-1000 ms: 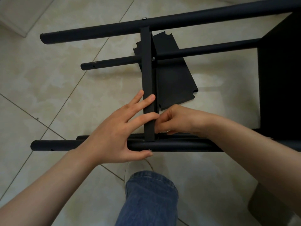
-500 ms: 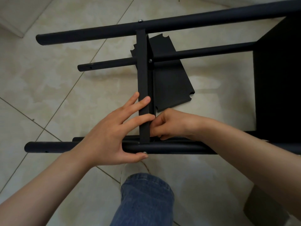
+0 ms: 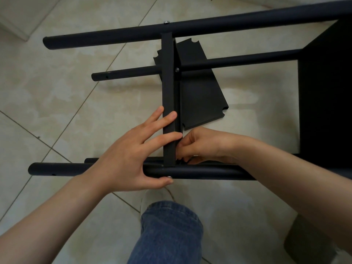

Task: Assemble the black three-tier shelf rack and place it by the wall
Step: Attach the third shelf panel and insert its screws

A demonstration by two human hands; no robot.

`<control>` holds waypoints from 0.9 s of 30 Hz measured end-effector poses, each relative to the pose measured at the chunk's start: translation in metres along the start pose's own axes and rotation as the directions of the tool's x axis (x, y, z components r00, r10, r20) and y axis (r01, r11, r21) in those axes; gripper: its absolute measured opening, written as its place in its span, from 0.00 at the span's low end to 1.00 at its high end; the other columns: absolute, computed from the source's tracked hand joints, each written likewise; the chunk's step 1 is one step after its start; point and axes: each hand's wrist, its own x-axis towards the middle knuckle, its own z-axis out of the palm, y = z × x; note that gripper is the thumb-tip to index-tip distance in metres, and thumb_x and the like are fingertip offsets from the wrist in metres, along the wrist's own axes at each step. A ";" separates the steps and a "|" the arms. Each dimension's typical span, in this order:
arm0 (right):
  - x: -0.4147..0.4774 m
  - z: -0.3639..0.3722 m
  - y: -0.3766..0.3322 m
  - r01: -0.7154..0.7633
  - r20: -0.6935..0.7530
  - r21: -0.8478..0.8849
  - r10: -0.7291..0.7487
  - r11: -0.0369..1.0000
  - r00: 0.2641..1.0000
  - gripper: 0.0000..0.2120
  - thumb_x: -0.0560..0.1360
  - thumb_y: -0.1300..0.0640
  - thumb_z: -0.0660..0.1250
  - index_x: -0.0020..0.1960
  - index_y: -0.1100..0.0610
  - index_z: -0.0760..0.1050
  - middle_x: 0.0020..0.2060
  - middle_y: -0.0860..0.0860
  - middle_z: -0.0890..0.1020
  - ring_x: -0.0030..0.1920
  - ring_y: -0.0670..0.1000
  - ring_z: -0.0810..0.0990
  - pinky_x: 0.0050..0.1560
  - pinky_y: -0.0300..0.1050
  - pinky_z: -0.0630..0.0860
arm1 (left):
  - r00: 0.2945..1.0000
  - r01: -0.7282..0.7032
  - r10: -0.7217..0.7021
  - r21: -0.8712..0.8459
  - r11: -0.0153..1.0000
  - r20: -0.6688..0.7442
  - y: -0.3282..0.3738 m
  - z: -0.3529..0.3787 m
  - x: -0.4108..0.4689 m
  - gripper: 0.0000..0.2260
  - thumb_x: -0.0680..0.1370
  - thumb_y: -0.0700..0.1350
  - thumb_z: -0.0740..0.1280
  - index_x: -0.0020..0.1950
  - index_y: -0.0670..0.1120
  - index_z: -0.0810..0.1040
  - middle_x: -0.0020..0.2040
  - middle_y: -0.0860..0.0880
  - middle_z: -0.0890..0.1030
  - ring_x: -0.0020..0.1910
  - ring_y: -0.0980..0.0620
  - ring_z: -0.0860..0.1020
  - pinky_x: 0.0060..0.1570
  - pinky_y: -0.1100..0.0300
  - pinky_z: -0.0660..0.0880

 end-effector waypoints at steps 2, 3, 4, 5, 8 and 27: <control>0.001 0.001 0.000 0.000 0.004 -0.008 0.000 1.000 1.000 0.06 0.75 0.55 0.71 0.45 0.55 0.85 0.42 0.51 0.86 0.47 0.48 0.81 0.63 0.51 0.78 | 1.000 0.002 -0.002 -0.003 1.000 0.000 0.000 0.000 0.000 0.35 0.72 0.61 0.73 0.75 0.48 0.70 0.82 0.47 0.58 0.82 0.45 0.52 0.72 0.47 0.66; 0.001 0.002 0.000 0.007 0.005 -0.019 -0.007 1.000 1.000 0.06 0.75 0.54 0.71 0.44 0.54 0.85 0.42 0.52 0.86 0.47 0.48 0.81 0.63 0.51 0.78 | 1.000 0.002 -0.002 -0.006 1.000 0.000 0.000 0.000 0.000 0.35 0.72 0.61 0.73 0.75 0.48 0.70 0.82 0.46 0.58 0.82 0.44 0.52 0.72 0.47 0.66; 0.001 0.002 0.000 0.018 0.002 -0.028 -0.018 0.999 1.000 0.06 0.75 0.54 0.71 0.42 0.53 0.85 0.41 0.51 0.85 0.46 0.48 0.81 0.63 0.51 0.78 | 1.000 0.002 -0.002 -0.007 1.000 0.001 0.000 0.000 0.000 0.35 0.72 0.61 0.73 0.75 0.48 0.70 0.82 0.46 0.58 0.82 0.44 0.52 0.72 0.47 0.66; 0.001 0.003 0.000 0.029 -0.008 -0.033 -0.029 0.999 1.000 0.07 0.76 0.55 0.71 0.40 0.52 0.84 0.40 0.50 0.85 0.46 0.47 0.81 0.62 0.52 0.79 | 1.000 0.000 0.000 -0.004 1.000 0.003 -0.001 0.001 0.000 0.35 0.72 0.62 0.72 0.75 0.48 0.70 0.82 0.47 0.58 0.82 0.44 0.52 0.72 0.47 0.66; 0.001 0.003 -0.001 0.023 -0.022 -0.015 -0.023 1.000 0.999 0.08 0.76 0.57 0.70 0.38 0.51 0.83 0.38 0.49 0.84 0.46 0.48 0.81 0.61 0.51 0.79 | 1.000 -0.008 0.008 0.004 1.000 0.006 -0.001 0.001 0.000 0.36 0.72 0.62 0.72 0.75 0.48 0.70 0.83 0.47 0.57 0.82 0.45 0.51 0.72 0.48 0.66; 0.001 -0.004 -0.001 -0.055 0.079 0.066 0.050 0.996 0.996 0.08 0.72 0.55 0.74 0.35 0.52 0.84 0.33 0.47 0.83 0.36 0.44 0.78 0.44 0.38 0.76 | 1.000 -0.005 0.005 -0.007 1.000 0.001 0.000 0.001 0.000 0.35 0.72 0.61 0.73 0.75 0.48 0.70 0.83 0.47 0.57 0.82 0.44 0.52 0.72 0.45 0.68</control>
